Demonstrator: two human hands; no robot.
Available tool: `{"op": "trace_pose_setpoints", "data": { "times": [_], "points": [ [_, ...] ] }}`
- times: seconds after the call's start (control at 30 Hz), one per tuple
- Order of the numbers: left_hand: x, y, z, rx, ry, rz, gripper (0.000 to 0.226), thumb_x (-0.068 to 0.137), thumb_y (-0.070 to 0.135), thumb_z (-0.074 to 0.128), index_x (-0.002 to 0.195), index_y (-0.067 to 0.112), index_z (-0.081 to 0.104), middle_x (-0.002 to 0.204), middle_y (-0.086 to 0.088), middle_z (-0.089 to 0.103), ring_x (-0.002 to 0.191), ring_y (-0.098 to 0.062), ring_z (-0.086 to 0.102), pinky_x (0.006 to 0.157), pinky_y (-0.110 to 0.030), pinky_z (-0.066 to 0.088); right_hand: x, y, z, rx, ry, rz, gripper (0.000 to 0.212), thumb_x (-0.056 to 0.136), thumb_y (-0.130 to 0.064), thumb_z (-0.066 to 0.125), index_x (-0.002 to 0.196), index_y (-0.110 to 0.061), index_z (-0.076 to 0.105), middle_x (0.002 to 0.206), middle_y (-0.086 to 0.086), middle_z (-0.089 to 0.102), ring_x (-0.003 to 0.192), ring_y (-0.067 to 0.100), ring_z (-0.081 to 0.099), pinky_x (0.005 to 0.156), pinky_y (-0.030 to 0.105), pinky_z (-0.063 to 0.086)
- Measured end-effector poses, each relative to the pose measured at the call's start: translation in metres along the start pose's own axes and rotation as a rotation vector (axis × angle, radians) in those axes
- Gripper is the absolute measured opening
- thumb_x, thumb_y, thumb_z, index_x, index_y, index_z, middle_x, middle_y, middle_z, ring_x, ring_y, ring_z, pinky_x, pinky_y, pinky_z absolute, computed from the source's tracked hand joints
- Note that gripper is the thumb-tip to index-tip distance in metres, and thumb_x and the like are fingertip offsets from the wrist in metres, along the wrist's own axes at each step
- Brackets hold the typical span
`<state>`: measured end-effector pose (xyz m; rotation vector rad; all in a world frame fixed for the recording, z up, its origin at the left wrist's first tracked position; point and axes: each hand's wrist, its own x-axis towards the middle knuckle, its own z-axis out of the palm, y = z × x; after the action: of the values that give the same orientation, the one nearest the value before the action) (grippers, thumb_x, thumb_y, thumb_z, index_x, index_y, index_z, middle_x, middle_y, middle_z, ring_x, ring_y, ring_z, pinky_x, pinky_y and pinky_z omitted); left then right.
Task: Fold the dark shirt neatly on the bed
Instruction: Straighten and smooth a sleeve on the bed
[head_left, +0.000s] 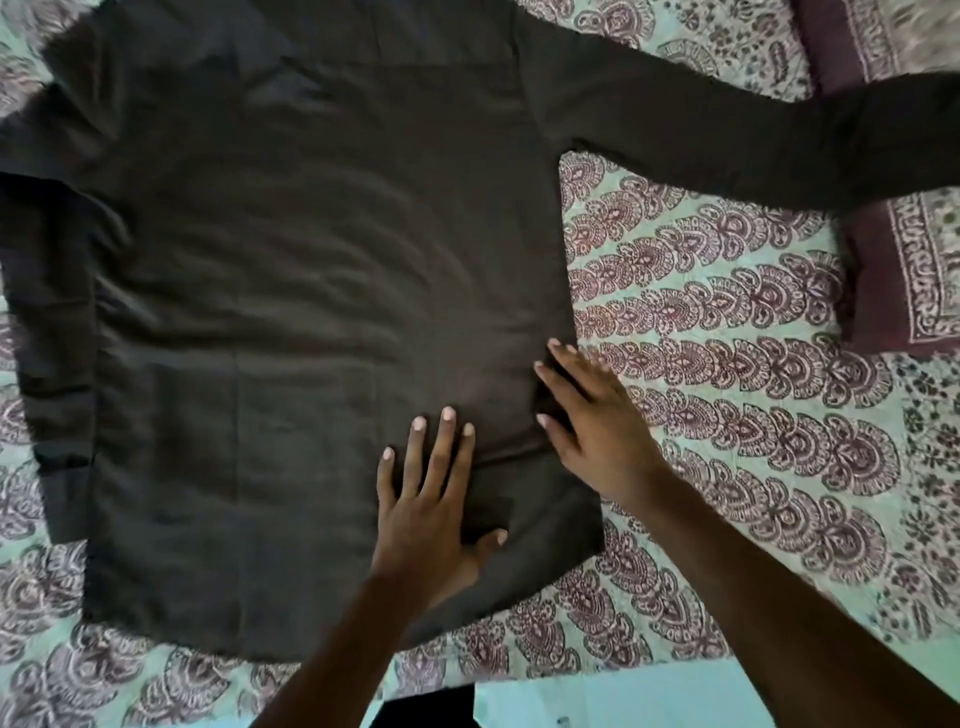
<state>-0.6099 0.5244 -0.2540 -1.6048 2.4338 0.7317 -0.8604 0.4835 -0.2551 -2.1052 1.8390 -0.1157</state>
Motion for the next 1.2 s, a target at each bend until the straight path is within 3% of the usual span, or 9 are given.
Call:
{"op": "trace_pose_setpoints", "data": {
  "times": [0.23,0.4,0.5,0.6,0.7,0.83,0.93,1.03,1.2],
  "points": [
    [0.002,0.000,-0.005,0.037,-0.128,-0.024,0.134,0.065,0.092,0.055,0.166,0.030,-0.009,0.172,0.003,-0.027,0.159,-0.028,-0.022,0.124,-0.064,0.005,-0.094,-0.054,0.027,0.097,0.043,0.381,0.069,0.099,-0.048,0.052,0.159,-0.016,0.038,0.166,0.014,0.032,0.148,0.037,0.038,0.113,0.055,0.042],
    [0.009,0.001,-0.018,0.071,-0.296,-0.022,0.156,0.056,0.079,0.080,0.156,0.039,-0.032,0.158,0.006,-0.051,0.151,-0.030,-0.040,0.123,-0.066,-0.006,-0.125,-0.089,0.040,0.437,0.281,0.877,0.050,0.097,-0.046,0.066,0.132,-0.012,0.054,0.116,0.016,0.066,0.102,0.038,0.065,0.078,0.044,0.057],
    [0.017,0.003,-0.021,0.046,-0.363,-0.064,0.162,0.054,0.067,0.089,0.150,0.045,-0.039,0.150,0.010,-0.059,0.146,-0.029,-0.047,0.121,-0.064,-0.011,-0.143,-0.095,0.045,0.574,0.347,0.984,0.018,0.098,-0.028,0.068,0.100,-0.022,0.051,0.089,0.008,0.073,0.082,0.035,0.070,0.063,0.040,0.051],
    [0.020,0.003,-0.018,0.049,-0.351,-0.071,0.163,0.053,0.067,0.090,0.149,0.046,-0.040,0.149,0.010,-0.060,0.146,-0.030,-0.046,0.121,-0.065,-0.009,-0.155,-0.097,0.047,0.586,0.332,1.042,0.013,0.098,-0.013,0.063,0.089,-0.015,0.053,0.076,0.005,0.066,0.073,0.033,0.065,0.058,0.035,0.038],
    [0.009,0.000,-0.011,0.096,-0.254,-0.003,0.152,0.058,0.074,0.083,0.156,0.044,-0.030,0.160,0.004,-0.048,0.153,-0.035,-0.036,0.122,-0.069,-0.001,-0.155,-0.096,0.047,0.607,0.303,1.080,0.011,0.097,-0.008,0.063,0.088,-0.011,0.057,0.074,0.006,0.062,0.072,0.033,0.063,0.061,0.033,0.037],
    [-0.028,-0.016,0.007,0.239,-0.052,0.364,0.106,0.079,0.080,0.052,0.165,0.043,0.001,0.175,0.001,-0.014,0.159,-0.045,-0.010,0.118,-0.076,0.012,-0.146,-0.102,0.044,0.621,0.376,1.151,0.013,0.092,-0.007,0.065,0.085,-0.015,0.058,0.082,0.008,0.065,0.082,0.034,0.065,0.068,0.037,0.045],
    [-0.058,-0.022,0.023,0.248,-0.069,0.538,0.095,0.086,0.076,0.049,0.165,0.040,0.011,0.176,0.004,-0.006,0.159,-0.044,-0.009,0.121,-0.073,0.009,-0.136,-0.124,0.041,0.387,0.433,1.245,0.020,0.086,-0.018,0.068,0.103,-0.014,0.058,0.114,0.017,0.059,0.114,0.038,0.054,0.092,0.051,0.044],
    [-0.081,-0.032,0.027,0.080,-0.093,0.670,0.074,0.097,0.061,0.050,0.163,0.032,0.031,0.175,0.010,0.006,0.162,-0.032,-0.001,0.124,-0.066,0.015,-0.123,-0.140,0.040,0.156,0.454,1.067,0.040,0.083,-0.022,0.069,0.120,-0.016,0.054,0.135,0.021,0.050,0.124,0.043,0.045,0.096,0.058,0.040],
    [-0.066,-0.069,-0.009,-0.282,0.260,0.294,0.045,0.095,0.025,0.053,0.138,0.013,0.062,0.164,-0.004,0.041,0.154,-0.027,0.034,0.118,-0.053,0.037,-0.077,-0.167,0.047,0.070,0.257,0.603,0.058,0.076,-0.028,0.069,0.132,-0.020,0.057,0.146,0.010,0.049,0.134,0.033,0.042,0.101,0.056,0.039]
  ]
}}
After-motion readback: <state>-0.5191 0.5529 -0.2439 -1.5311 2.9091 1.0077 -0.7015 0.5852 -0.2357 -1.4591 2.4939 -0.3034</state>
